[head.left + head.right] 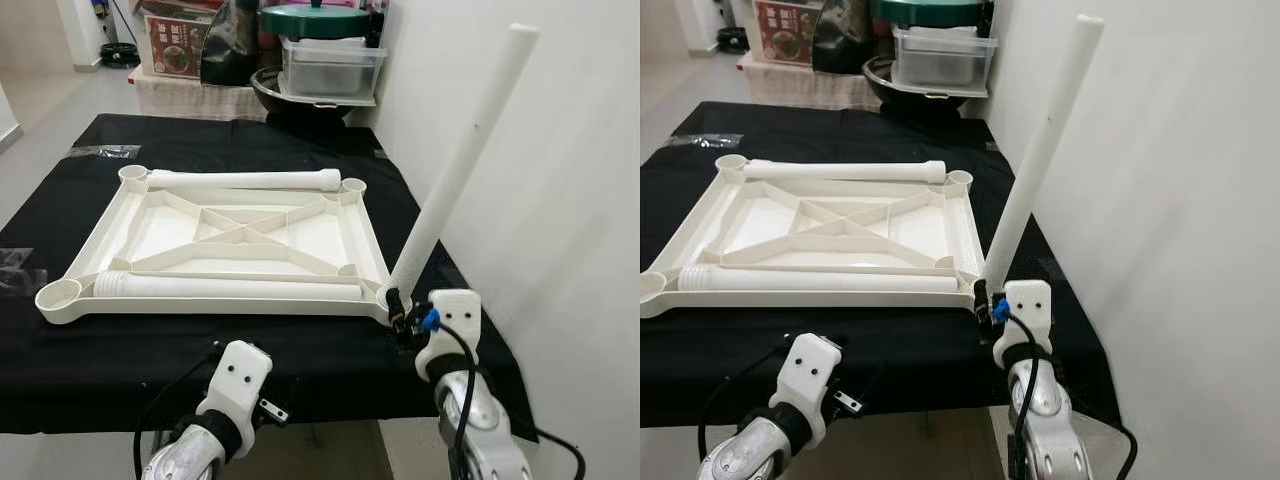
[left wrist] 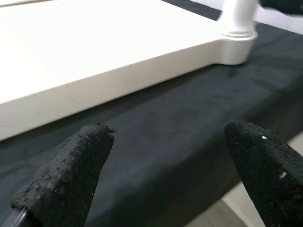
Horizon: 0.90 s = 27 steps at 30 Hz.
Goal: Building children table
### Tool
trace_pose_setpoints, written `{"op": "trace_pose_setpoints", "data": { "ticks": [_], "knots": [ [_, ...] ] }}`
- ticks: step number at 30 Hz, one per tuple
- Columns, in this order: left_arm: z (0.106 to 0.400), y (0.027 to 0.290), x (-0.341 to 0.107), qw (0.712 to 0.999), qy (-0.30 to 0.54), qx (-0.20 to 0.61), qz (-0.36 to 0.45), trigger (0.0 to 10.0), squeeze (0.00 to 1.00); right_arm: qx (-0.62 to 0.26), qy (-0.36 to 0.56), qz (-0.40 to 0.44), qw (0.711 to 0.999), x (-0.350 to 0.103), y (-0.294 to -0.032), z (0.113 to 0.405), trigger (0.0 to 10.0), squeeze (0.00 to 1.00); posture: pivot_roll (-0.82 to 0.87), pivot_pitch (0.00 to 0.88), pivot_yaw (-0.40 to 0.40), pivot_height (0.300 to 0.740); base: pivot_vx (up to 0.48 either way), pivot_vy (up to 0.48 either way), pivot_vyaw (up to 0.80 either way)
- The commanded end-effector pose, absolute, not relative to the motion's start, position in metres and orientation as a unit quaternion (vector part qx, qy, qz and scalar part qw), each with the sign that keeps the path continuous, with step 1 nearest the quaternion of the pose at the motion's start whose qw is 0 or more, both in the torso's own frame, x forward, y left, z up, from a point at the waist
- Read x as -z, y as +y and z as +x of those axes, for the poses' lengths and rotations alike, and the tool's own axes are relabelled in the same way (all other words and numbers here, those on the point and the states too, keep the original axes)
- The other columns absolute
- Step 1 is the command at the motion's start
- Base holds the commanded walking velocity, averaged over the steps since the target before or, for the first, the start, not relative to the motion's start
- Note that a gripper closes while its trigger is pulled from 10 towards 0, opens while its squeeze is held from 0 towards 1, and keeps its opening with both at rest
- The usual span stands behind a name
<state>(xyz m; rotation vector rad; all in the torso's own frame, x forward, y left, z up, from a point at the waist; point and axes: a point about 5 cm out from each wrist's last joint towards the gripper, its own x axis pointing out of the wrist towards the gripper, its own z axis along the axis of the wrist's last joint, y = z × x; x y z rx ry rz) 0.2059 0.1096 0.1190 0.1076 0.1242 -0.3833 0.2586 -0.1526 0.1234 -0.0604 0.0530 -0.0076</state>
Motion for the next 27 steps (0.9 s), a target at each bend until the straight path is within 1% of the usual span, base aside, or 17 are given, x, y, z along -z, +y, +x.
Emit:
{"op": "trace_pose_setpoints", "data": {
  "ticks": [1,4,7,24,27],
  "knots": [
    [0.205,0.109,-0.118,0.979,0.063,0.189,0.051,10.0,0.00,0.005,0.015,-0.035,0.999,-0.127,-0.153,0.258,10.0,0.00,0.09,0.023,-0.114,0.740,0.000,0.000,0.00],
    [0.206,0.111,-0.118,0.980,0.061,0.182,0.052,10.0,0.00,0.000,0.026,-0.031,0.999,-0.123,-0.152,0.257,10.0,0.00,0.09,0.018,-0.113,0.740,0.000,0.232,0.00],
    [0.207,0.112,-0.117,0.981,0.063,0.179,0.051,10.0,0.00,-0.011,0.042,-0.023,0.999,-0.118,-0.152,0.257,10.0,0.00,0.09,0.013,-0.109,0.740,0.000,0.480,0.00],
    [0.205,0.111,-0.113,0.979,0.074,0.181,0.053,10.0,0.00,-0.029,0.049,-0.023,0.998,-0.115,-0.148,0.252,10.0,0.00,0.10,0.008,-0.111,0.740,0.000,0.479,0.00],
    [0.206,0.113,-0.113,0.980,0.076,0.179,0.049,10.0,0.00,-0.030,0.050,-0.025,0.998,-0.116,-0.148,0.253,10.0,0.00,0.09,0.014,-0.108,0.740,0.000,0.000,0.00]
  ]
}}
